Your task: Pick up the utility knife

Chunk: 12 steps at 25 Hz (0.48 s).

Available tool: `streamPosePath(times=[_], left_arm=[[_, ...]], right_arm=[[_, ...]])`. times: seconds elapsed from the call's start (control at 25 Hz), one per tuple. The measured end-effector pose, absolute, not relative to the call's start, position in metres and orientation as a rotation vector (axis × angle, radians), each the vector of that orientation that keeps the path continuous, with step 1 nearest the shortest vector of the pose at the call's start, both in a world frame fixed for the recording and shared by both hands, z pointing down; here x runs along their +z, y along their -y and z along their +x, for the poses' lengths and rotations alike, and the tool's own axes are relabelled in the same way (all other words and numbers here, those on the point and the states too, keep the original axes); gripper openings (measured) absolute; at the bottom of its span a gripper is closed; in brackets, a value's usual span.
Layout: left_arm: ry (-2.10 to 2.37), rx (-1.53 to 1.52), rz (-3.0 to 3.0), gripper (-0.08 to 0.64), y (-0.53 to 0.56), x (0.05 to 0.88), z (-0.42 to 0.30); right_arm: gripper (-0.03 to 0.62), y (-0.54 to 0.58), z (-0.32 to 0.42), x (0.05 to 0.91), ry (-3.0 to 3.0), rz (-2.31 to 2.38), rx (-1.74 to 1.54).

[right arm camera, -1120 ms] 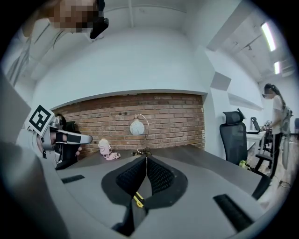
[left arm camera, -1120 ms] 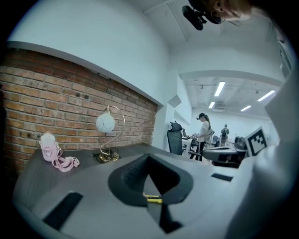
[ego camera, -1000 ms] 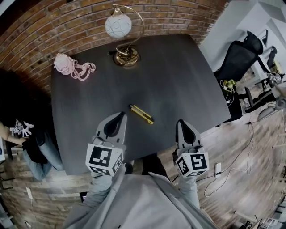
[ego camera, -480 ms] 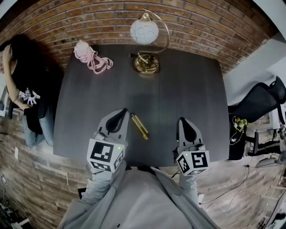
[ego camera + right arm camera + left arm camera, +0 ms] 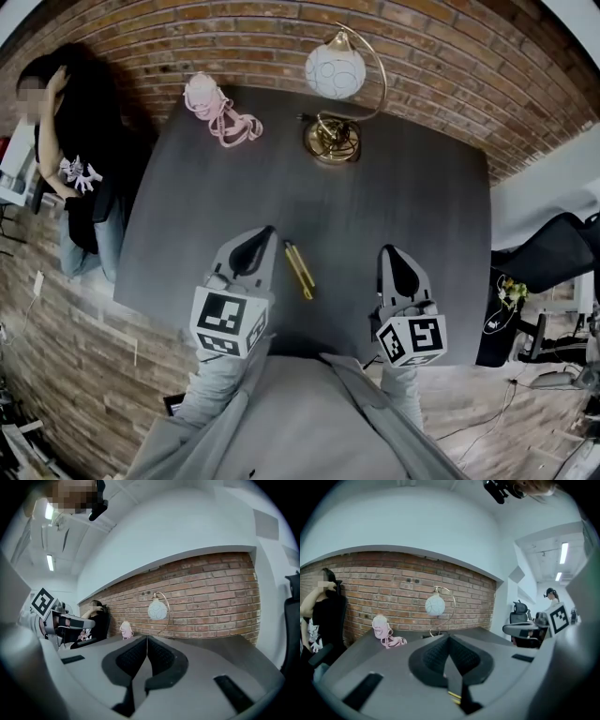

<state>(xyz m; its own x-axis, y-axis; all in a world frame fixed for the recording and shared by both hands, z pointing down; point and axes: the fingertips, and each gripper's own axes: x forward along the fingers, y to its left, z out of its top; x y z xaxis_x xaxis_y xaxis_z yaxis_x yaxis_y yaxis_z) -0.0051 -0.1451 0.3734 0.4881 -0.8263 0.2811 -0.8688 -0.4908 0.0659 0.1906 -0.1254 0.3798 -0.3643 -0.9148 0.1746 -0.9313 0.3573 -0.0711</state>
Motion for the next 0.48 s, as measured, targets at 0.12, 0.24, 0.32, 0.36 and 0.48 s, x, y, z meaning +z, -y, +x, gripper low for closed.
streamPosePath(times=[0.12,0.24,0.32,0.36,0.48], left_arm=[[1.465,0.327,2.515,0.018,0.148,0.380,-0.007],[1.458,0.342,2.499,0.020,0.151,0.389,-0.008],[1.460,0.351,2.480,0.020,0.153,0.396,-0.009],[1.464,0.355,2.468,0.019,0.153,0.400,-0.009],[1.470,0.368,2.436,0.020,0.152,0.410,-0.009]], right_arm=[[0.020,0.131,0.187,0.383,2.500,1.697,0.244],[0.020,0.136,0.186,0.388,2.486,1.691,0.255],[0.020,0.139,0.186,0.389,2.480,1.690,0.257],[0.020,0.139,0.186,0.389,2.480,1.689,0.257],[0.020,0.139,0.184,0.390,2.480,1.682,0.258]])
